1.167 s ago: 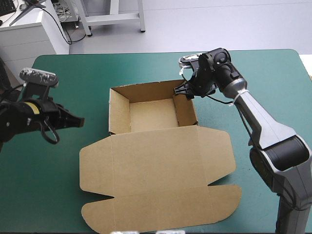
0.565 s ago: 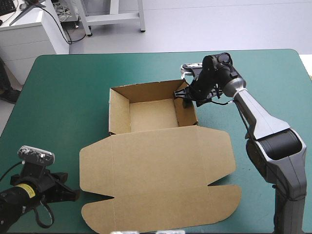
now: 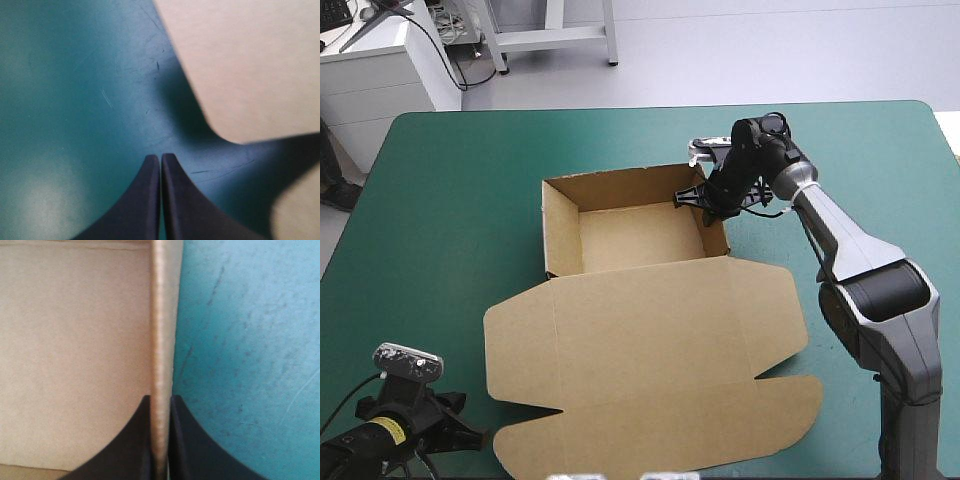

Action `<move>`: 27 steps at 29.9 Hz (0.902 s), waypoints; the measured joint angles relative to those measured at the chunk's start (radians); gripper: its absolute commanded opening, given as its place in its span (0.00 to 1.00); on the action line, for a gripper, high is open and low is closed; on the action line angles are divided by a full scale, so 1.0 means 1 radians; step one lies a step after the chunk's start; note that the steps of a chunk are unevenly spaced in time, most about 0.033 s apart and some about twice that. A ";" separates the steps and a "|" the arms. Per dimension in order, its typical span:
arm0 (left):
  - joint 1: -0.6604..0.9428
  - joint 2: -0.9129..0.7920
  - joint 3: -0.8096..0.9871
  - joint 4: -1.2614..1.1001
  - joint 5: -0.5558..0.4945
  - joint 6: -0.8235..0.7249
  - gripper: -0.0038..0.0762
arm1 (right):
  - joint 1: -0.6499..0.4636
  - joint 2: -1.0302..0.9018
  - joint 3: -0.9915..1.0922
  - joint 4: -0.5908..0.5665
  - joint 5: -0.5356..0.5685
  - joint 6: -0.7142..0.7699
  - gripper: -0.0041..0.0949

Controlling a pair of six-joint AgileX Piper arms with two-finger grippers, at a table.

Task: Fold the box

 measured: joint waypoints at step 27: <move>0.000 -0.001 0.005 -0.002 -0.002 0.000 0.04 | -0.499 -0.092 -0.082 -0.150 0.004 -0.056 0.03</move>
